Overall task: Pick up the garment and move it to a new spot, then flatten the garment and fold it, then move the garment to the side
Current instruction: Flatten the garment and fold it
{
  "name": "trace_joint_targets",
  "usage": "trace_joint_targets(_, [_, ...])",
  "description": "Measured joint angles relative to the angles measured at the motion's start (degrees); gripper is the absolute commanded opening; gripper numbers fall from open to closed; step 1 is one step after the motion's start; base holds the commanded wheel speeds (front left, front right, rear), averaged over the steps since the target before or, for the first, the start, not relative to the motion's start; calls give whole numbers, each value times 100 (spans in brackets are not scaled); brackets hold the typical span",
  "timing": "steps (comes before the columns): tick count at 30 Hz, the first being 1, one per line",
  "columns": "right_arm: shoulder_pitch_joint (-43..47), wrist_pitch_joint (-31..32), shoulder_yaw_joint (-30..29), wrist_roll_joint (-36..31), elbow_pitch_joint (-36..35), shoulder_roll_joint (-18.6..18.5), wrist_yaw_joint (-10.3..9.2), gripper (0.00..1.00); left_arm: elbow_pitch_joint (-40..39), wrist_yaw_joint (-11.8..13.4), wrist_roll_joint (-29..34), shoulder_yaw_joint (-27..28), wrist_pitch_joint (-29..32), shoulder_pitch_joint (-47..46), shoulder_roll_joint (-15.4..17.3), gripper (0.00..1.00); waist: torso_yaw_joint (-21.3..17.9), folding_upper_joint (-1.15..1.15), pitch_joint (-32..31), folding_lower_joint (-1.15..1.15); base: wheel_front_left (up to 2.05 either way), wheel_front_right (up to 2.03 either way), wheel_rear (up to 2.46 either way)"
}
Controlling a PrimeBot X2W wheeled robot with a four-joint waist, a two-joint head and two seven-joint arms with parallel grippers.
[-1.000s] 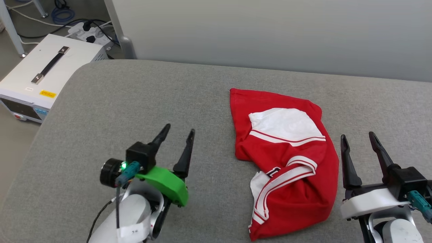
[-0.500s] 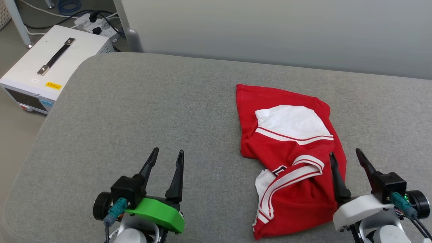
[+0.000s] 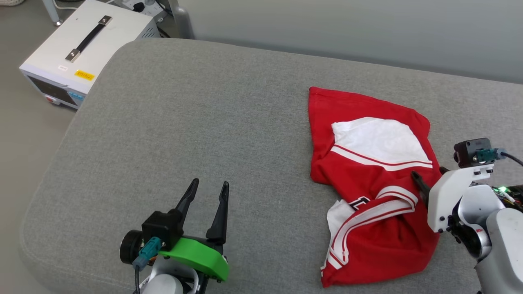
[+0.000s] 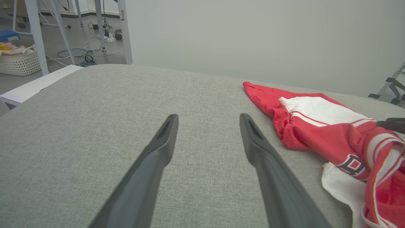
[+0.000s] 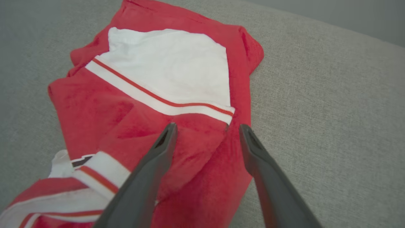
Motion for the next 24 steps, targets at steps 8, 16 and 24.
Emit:
trace_joint_targets(8, [-136,464,-46,68,180,-41,0,100,131,-97,102,64,0,-42,-62,100,222,0,163,0,0,0,0])
trace_joint_targets(16, [-146,112,187,46,198,-81,0,0,207,-137,143,113,0,-51,-87,100,222,0,208,0,0,0,0])
trace_joint_targets(24, [-142,-469,-44,-67,-87,-162,0,0,301,-153,168,148,0,-46,-98,100,24,0,34,0,0,0,0])
